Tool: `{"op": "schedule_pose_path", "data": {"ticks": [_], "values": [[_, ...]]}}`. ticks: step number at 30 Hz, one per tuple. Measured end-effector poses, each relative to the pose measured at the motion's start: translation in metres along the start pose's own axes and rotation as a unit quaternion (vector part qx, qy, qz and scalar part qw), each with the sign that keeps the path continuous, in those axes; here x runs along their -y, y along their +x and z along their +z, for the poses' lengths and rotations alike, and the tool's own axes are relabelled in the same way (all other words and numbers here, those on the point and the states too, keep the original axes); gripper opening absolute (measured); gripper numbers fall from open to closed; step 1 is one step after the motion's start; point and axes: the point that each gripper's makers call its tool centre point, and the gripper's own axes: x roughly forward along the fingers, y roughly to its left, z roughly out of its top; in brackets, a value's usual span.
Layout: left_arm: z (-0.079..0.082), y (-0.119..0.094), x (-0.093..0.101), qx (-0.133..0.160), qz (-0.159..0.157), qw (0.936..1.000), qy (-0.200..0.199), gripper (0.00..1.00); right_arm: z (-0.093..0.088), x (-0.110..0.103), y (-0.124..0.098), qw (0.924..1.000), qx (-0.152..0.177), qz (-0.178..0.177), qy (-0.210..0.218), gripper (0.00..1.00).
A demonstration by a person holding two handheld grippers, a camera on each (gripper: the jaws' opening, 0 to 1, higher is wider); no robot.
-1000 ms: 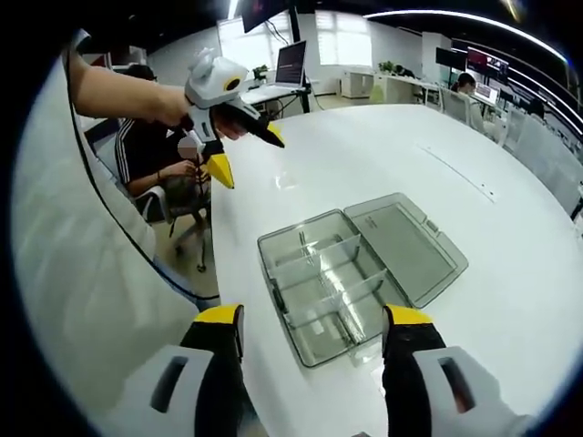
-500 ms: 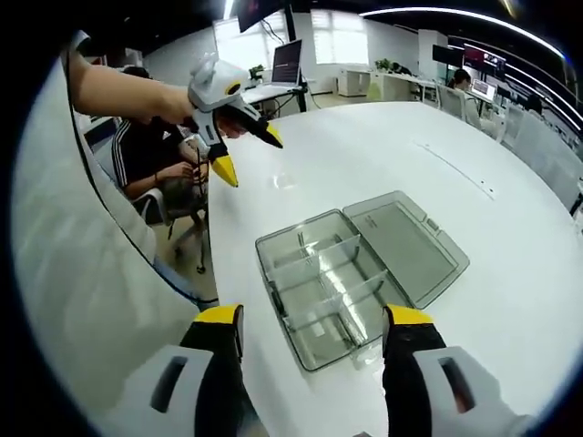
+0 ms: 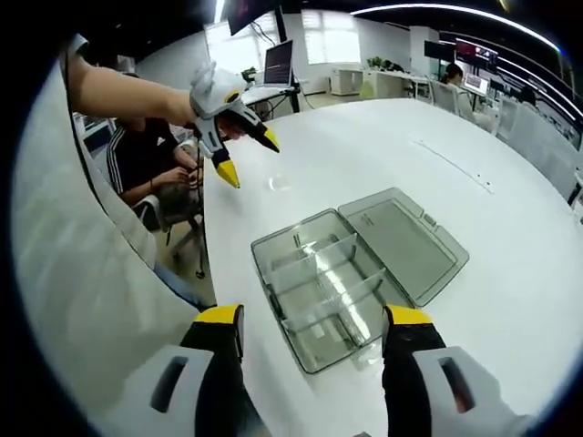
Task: Insert the divider into the dual guide fixture by aligning both edges with the guide slots and pushing it downward to the bottom, including one-sided entry, uneven engagement, binding, and posture correction.
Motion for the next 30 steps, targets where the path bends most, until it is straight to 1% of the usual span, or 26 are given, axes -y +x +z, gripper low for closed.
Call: {"op": "schedule_pose_path", "data": {"ticks": [3, 9, 18, 23, 26, 30], "values": [[-0.003, 0.002, -0.001, -0.008, -0.004, 0.9999, 0.007, 0.62, -0.001, 0.000, 0.001, 1.0000, -0.001, -0.002, 0.003, 0.58], [-0.010, 0.009, -0.005, -0.025, -0.009, 0.9990, 0.036, 0.57, -0.001, 0.002, 0.001, 0.9999, -0.001, -0.006, 0.010, 0.58], [-0.017, 0.016, -0.011, -0.042, -0.021, 0.9973, 0.056, 0.56, -0.001, 0.004, 0.001, 0.9997, -0.002, -0.013, 0.019, 0.58], [-0.017, 0.018, -0.014, -0.051, -0.024, 0.9950, 0.082, 0.54, -0.002, 0.004, 0.002, 0.9996, 0.000, -0.015, 0.025, 0.57], [-0.021, 0.021, -0.017, -0.060, -0.027, 0.9933, 0.095, 0.54, -0.001, 0.003, 0.003, 0.9995, 0.002, -0.014, 0.029, 0.56], [-0.023, 0.024, -0.018, -0.068, -0.035, 0.9898, 0.120, 0.53, -0.001, 0.004, 0.004, 0.9993, 0.002, -0.017, 0.034, 0.56]]}}
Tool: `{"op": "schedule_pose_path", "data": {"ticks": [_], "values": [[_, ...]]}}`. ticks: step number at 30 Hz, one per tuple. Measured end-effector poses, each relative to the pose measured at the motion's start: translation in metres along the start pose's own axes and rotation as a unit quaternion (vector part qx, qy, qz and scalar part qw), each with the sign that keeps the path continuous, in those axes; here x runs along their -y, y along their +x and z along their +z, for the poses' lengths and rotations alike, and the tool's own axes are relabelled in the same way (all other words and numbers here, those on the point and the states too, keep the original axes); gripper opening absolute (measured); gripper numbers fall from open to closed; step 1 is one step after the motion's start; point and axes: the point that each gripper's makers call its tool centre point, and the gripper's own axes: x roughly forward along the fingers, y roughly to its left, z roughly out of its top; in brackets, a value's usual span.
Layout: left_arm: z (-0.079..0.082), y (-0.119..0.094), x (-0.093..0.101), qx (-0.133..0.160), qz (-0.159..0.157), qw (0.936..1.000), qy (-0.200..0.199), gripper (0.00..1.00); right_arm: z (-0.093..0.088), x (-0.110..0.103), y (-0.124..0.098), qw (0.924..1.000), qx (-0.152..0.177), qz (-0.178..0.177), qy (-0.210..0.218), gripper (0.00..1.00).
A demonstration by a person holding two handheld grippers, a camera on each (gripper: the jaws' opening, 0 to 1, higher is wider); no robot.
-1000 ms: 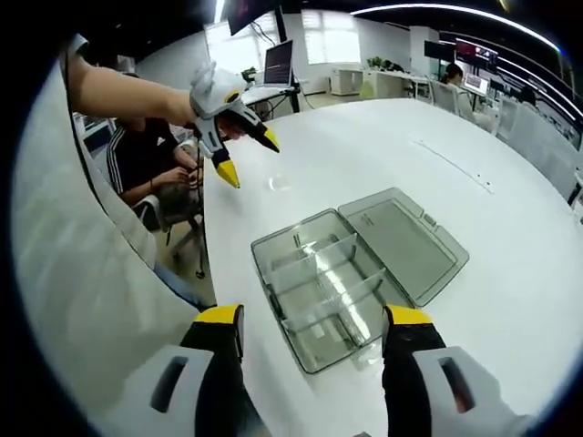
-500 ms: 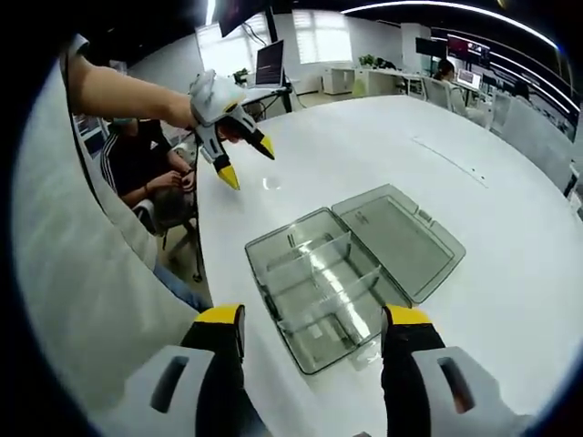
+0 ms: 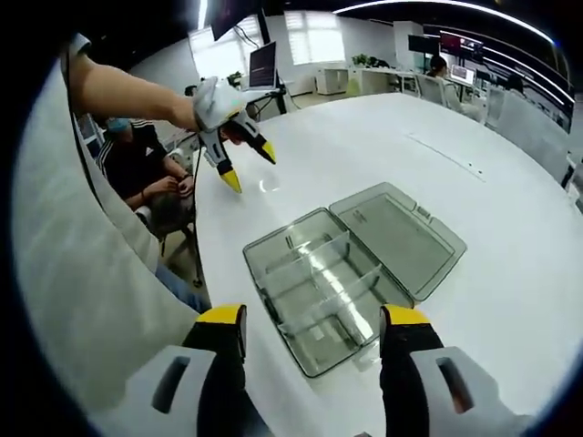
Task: Insert the divider into the dual guide fixture by aligning both edges with the guide slots and pushing it downward to the bottom, including one-sided entry, uneven engagement, binding, and posture correction.
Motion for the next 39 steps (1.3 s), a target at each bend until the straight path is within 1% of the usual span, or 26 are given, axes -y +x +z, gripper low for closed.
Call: {"op": "schedule_pose_path", "data": {"ticks": [6, 15, 18, 25, 39], "values": [[-0.001, 0.005, 0.001, -0.011, -0.013, 0.9993, 0.033, 0.51, -0.001, 0.000, 0.000, 1.0000, 0.000, -0.003, 0.006, 0.56], [-0.003, 0.009, 0.000, -0.016, -0.027, 0.9984, 0.047, 0.48, -0.003, -0.001, 0.000, 0.9999, -0.003, -0.005, 0.012, 0.56], [-0.006, 0.010, 0.000, -0.019, -0.031, 0.9979, 0.053, 0.47, -0.003, -0.003, 0.000, 0.9999, -0.003, -0.006, 0.013, 0.56], [-0.013, 0.013, 0.002, -0.032, -0.044, 0.9954, 0.079, 0.46, -0.004, -0.006, -0.001, 0.9998, -0.002, -0.008, 0.016, 0.56], [-0.008, 0.019, 0.002, -0.034, -0.065, 0.9920, 0.103, 0.46, -0.008, -0.010, -0.003, 0.9996, -0.002, -0.014, 0.024, 0.56]]}}
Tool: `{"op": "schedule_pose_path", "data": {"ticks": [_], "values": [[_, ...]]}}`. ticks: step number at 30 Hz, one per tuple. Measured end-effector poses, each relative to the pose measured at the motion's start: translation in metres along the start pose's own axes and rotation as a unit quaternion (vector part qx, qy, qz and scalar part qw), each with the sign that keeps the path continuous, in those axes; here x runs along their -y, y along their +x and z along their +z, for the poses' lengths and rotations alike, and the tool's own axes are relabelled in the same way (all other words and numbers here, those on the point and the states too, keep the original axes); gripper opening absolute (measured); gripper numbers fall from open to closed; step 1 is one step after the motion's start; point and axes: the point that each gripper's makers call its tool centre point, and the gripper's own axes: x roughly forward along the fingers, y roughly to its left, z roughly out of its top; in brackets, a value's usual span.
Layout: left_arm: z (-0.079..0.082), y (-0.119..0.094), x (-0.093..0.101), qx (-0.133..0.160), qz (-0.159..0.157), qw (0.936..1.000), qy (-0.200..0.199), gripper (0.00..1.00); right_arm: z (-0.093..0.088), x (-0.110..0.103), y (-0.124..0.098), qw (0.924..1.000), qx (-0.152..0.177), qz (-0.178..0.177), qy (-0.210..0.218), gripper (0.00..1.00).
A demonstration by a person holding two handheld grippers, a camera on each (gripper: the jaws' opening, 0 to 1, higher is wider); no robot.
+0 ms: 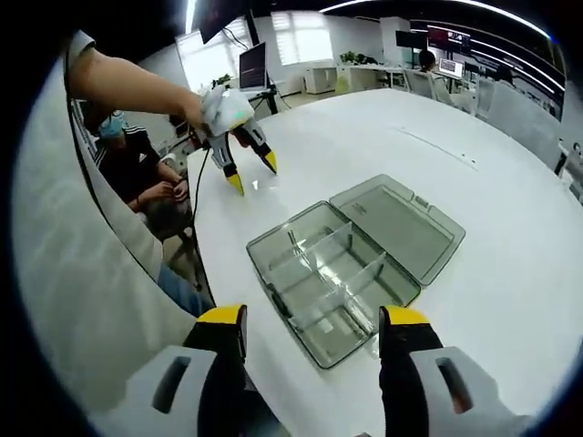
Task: Insert the divider into the dual guide fixture by aligning both edges with the guide slots and pushing it downward to the bottom, including one-sided entry, uneven engagement, binding, and posture correction.
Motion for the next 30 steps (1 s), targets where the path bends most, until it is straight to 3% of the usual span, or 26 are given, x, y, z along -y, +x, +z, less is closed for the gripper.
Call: {"op": "schedule_pose_path", "data": {"ticks": [13, 30], "values": [[0.004, 0.003, 0.001, -0.011, -0.021, 0.9995, 0.020, 0.43, -0.003, -0.001, -0.003, 1.0000, 0.000, -0.004, 0.003, 0.56], [0.004, 0.002, 0.003, -0.031, -0.023, 0.9988, 0.029, 0.39, -0.004, -0.002, -0.012, 0.9999, 0.002, -0.012, -0.003, 0.55]]}}
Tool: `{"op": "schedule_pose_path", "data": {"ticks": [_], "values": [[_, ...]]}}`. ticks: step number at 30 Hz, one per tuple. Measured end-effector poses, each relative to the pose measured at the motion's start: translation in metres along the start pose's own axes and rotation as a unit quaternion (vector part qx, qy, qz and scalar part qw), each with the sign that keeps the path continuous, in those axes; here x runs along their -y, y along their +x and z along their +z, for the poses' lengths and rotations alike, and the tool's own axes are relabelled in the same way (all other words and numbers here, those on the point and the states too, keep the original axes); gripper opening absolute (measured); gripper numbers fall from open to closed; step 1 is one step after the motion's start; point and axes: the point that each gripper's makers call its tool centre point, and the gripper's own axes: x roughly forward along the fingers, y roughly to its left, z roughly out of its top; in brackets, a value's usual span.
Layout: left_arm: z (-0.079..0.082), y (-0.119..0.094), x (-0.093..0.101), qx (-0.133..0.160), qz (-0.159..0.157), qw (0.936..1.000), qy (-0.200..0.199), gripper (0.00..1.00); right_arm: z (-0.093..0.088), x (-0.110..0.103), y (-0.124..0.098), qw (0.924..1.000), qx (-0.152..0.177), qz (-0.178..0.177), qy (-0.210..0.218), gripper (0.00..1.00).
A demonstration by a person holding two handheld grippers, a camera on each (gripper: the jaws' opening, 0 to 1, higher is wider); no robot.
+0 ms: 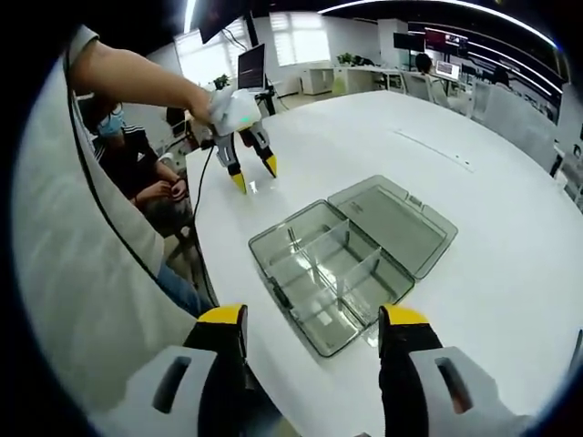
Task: Insert the divider into the dual guide fixture by aligning both edges with the guide slots and pushing it downward to the bottom, including one-sided entry, uneven engagement, binding, and posture correction.
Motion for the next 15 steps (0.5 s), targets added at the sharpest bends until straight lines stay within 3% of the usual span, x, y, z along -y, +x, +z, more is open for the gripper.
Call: {"op": "schedule_pose_path", "data": {"ticks": [15], "values": [[0.0025, 0.0004, 0.0022, -0.004, 0.006, 0.9999, -0.008, 0.30, -0.0033, -0.0045, -0.0070, 1.0000, 0.000, -0.004, -0.006, 0.55]]}}
